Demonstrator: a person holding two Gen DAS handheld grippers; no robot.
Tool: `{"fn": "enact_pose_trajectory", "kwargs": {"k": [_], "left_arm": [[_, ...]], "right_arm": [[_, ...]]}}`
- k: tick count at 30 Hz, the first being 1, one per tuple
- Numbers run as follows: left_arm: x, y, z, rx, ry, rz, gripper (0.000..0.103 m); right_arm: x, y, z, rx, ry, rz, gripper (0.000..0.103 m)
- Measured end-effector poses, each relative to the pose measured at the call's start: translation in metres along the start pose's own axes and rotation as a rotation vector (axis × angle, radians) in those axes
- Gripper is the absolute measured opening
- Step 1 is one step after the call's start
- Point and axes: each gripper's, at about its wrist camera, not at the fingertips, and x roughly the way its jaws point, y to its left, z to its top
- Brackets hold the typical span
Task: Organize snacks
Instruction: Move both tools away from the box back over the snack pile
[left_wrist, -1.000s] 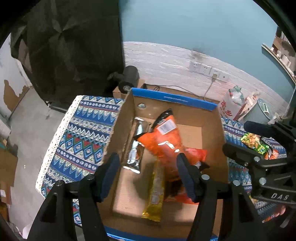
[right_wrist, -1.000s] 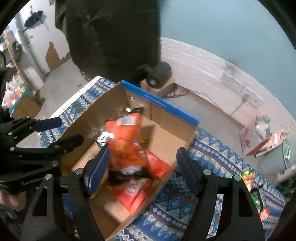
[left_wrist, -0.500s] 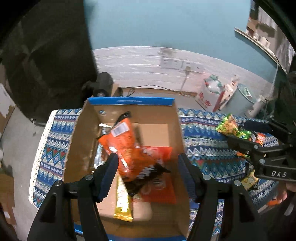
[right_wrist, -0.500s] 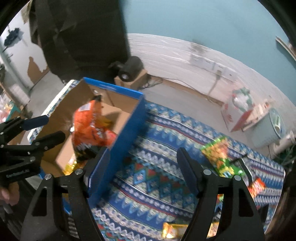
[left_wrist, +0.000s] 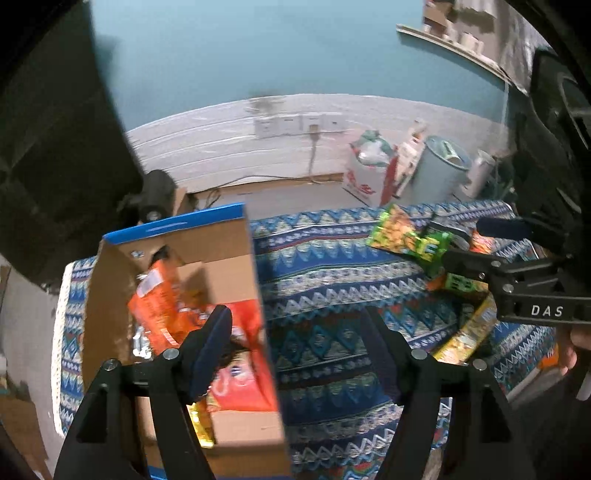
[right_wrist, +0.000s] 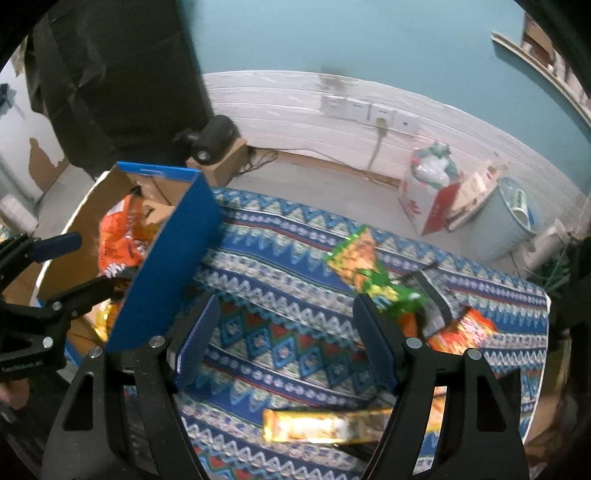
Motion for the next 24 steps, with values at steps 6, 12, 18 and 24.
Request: {"fn": "enact_pose_trajectory", "kwargs": {"k": [6,12,18,24], "left_arm": [[0.002,-0.04,0.007,0.084,-0.005,-0.062,0.073],[0.008,-0.081,0.011,0.173,-0.003,-0.112,0.077],[0.024,-0.117,0.008,0.244,0.033,-0.157,0.077],[0.041,-0.154,-0.001,0.327,0.073,-0.187,0.077]], "right_arm": [[-0.006,-0.031,-0.02,0.047,0.011,-0.031,0.075],[-0.014,-0.07,-0.044,0.118,0.018,-0.063,0.075],[-0.023,-0.102,-0.064,0.184,0.024,-0.088,0.075],[-0.026,-0.126,-0.088,0.232,0.046,-0.121,0.075]]}}
